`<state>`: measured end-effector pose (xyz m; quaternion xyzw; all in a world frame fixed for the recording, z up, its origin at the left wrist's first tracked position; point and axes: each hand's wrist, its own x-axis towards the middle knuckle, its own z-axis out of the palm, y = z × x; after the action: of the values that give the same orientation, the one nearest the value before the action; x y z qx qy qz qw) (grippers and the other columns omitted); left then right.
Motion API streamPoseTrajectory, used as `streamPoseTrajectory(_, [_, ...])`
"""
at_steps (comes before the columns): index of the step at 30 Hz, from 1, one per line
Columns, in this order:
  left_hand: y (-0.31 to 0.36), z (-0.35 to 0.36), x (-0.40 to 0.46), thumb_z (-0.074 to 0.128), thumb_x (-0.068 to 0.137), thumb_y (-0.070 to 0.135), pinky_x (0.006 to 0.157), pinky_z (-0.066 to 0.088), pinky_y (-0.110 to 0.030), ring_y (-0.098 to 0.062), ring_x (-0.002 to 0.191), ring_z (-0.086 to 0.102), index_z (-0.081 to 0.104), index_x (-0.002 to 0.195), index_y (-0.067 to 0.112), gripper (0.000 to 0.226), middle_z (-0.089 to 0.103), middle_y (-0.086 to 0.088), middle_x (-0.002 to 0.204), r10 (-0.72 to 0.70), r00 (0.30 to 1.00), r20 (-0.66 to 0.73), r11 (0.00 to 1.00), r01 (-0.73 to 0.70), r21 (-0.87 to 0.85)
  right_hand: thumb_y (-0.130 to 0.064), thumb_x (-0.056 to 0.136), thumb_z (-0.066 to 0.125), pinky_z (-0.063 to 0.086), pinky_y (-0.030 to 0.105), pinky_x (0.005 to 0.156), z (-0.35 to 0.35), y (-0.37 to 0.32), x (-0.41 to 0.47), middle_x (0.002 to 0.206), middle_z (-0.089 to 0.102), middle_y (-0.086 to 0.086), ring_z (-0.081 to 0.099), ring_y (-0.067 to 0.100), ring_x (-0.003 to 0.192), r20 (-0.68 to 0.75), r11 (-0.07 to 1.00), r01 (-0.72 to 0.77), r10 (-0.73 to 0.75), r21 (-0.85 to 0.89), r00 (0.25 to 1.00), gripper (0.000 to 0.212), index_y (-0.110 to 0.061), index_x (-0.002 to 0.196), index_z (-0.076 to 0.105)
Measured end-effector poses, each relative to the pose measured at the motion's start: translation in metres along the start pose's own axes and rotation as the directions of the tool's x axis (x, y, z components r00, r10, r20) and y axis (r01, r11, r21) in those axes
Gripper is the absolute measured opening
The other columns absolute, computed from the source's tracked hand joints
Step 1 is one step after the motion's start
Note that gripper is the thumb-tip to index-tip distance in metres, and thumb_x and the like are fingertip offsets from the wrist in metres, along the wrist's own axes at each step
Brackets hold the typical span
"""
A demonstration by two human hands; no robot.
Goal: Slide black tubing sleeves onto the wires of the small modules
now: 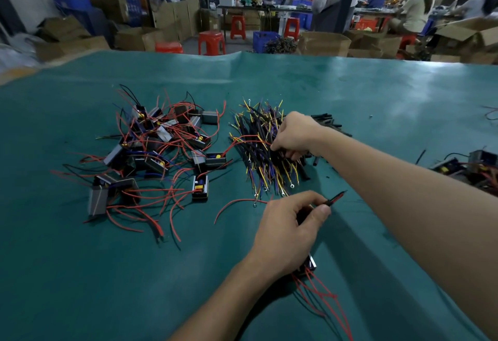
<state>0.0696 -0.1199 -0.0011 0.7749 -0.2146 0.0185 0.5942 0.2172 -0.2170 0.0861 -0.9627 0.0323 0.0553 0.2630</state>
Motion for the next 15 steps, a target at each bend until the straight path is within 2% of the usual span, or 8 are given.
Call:
streamPoseTrajectory(1, [0.0, 0.001, 0.0, 0.063, 0.096, 0.029, 0.063, 0.045, -0.039, -0.029, 0.068, 0.055, 0.068, 0.091, 0.023, 0.009, 0.062, -0.009, 0.07, 0.002, 1.0, 0.0, 1.0, -0.002, 0.002, -0.012, 0.085, 0.08, 0.064, 0.036, 0.062, 0.0, 0.001, 0.0, 0.076, 0.072, 0.019, 0.065, 0.021, 0.052, 0.014, 0.999, -0.012, 0.011, 0.039, 1.0, 0.023, 0.007, 0.097, 0.072])
streamPoseTrajectory(4, [0.001, 0.002, 0.0, 0.062, 0.094, 0.032, 0.063, 0.045, -0.038, -0.027, 0.067, 0.055, 0.068, 0.092, 0.025, 0.01, 0.061, -0.008, 0.07, 0.007, 1.0, 0.0, 1.0, -0.007, 0.012, 0.003, 0.082, 0.077, 0.064, 0.044, 0.076, -0.002, 0.002, -0.004, 0.089, 0.074, 0.028, 0.068, 0.029, 0.069, 0.059, 0.989, -0.022, 0.013, 0.147, 0.998, 0.013, 0.012, 0.091, 0.073])
streamPoseTrajectory(5, [0.0, 0.001, 0.0, 0.062, 0.094, 0.033, 0.062, 0.045, -0.037, -0.026, 0.066, 0.054, 0.068, 0.092, 0.025, 0.01, 0.061, -0.007, 0.07, 0.008, 1.0, 0.0, 1.0, -0.008, 0.016, 0.007, 0.08, 0.076, 0.064, 0.044, 0.076, -0.002, 0.002, -0.005, 0.088, 0.074, 0.028, 0.068, 0.03, 0.07, 0.078, 0.984, -0.025, 0.011, 0.175, 0.997, 0.009, 0.011, 0.087, 0.072])
streamPoseTrajectory(6, [0.0, 0.001, 0.0, 0.062, 0.094, 0.033, 0.062, 0.044, -0.036, -0.025, 0.066, 0.054, 0.068, 0.092, 0.025, 0.01, 0.061, -0.007, 0.07, 0.009, 1.0, -0.001, 1.0, -0.009, 0.022, 0.008, 0.08, 0.074, 0.063, 0.041, 0.071, -0.003, 0.002, -0.007, 0.081, 0.073, 0.027, 0.068, 0.029, 0.067, 0.092, 0.979, -0.025, 0.007, 0.203, 0.996, 0.004, 0.009, 0.081, 0.071])
streamPoseTrajectory(8, [0.0, 0.0, 0.001, 0.062, 0.095, 0.032, 0.06, 0.043, -0.035, -0.024, 0.065, 0.053, 0.068, 0.093, 0.024, 0.01, 0.062, -0.007, 0.07, 0.012, 1.0, -0.002, 0.999, -0.012, 0.037, 0.008, 0.079, 0.071, 0.057, 0.031, 0.056, -0.005, 0.004, -0.008, 0.062, 0.065, 0.017, 0.062, 0.022, 0.055, 0.112, 0.951, -0.047, 0.013, 0.307, 0.994, 0.014, 0.0, 0.069, 0.066])
streamPoseTrajectory(10, [0.0, 0.0, 0.001, 0.063, 0.096, 0.031, 0.06, 0.042, -0.034, -0.024, 0.064, 0.053, 0.068, 0.092, 0.024, 0.01, 0.062, -0.007, 0.069, 0.017, 1.0, -0.001, 0.999, -0.017, 0.041, 0.005, 0.079, 0.068, 0.047, 0.022, 0.049, -0.012, 0.006, -0.009, 0.05, 0.055, 0.006, 0.053, 0.015, 0.045, 0.116, 0.902, -0.073, 0.026, 0.426, 0.993, 0.022, -0.007, 0.062, 0.06])
streamPoseTrajectory(15, [0.002, -0.001, 0.0, 0.062, 0.096, 0.031, 0.061, 0.044, -0.037, -0.025, 0.065, 0.054, 0.068, 0.092, 0.024, 0.01, 0.063, -0.008, 0.07, 0.022, 1.0, 0.004, 0.999, -0.022, 0.044, 0.004, 0.078, 0.064, 0.037, 0.017, 0.044, -0.038, 0.007, -0.013, 0.047, 0.048, 0.001, 0.044, 0.01, 0.038, 0.063, 0.788, -0.07, 0.039, 0.612, 0.997, 0.02, -0.01, 0.065, 0.059])
